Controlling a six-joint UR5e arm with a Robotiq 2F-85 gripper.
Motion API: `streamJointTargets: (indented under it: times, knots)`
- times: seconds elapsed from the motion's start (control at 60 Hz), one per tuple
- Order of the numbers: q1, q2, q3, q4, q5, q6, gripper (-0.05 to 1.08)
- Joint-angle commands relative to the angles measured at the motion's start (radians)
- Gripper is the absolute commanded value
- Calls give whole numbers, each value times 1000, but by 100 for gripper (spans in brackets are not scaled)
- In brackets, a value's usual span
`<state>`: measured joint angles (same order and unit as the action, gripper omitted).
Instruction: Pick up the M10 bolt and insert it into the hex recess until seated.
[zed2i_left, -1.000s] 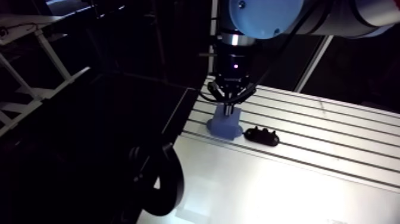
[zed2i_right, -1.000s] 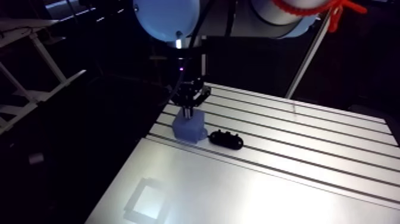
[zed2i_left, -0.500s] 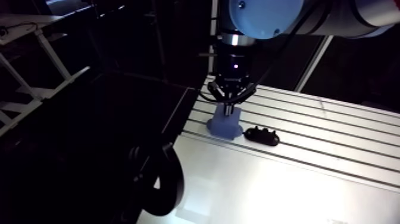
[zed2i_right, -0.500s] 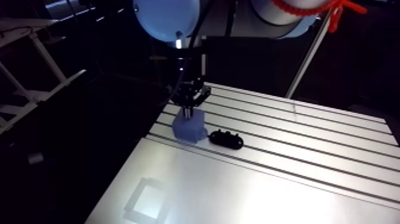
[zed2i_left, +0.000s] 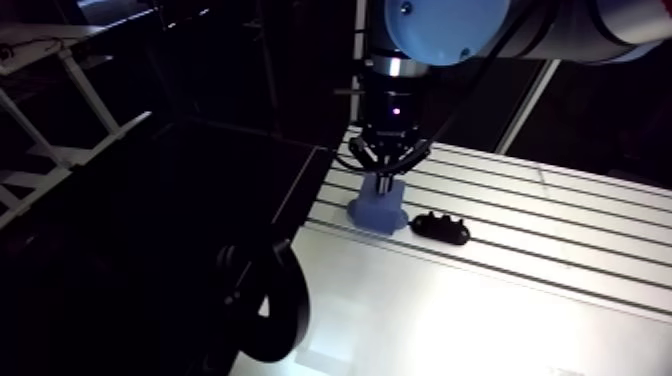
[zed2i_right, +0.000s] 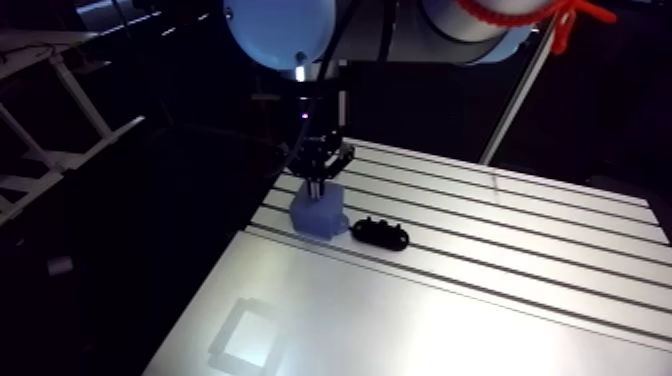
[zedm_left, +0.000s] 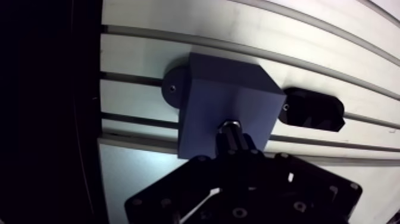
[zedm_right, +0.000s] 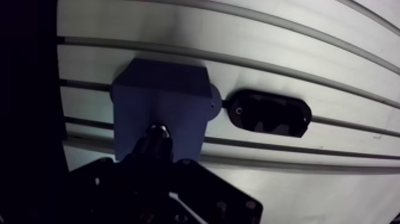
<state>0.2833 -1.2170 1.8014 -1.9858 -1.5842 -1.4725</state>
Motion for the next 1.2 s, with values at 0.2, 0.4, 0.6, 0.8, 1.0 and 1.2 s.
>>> streamJointTargets:
  times: [0.2, 0.4, 0.6, 0.8, 1.0, 1.2]
  knots:
    - [-1, -3, -6, 0, 0, -1, 108]
    - [-3, -9, -12, 1, 0, -1, 108]
    - [-4, -14, -28, 10, 0, -3, 108]
    - [-6, -17, -35, 11, 0, -13, 108]
    - [-6, -17, -30, 11, -1, -13, 108]
    - [-7, -15, -33, 11, -1, -13, 108]
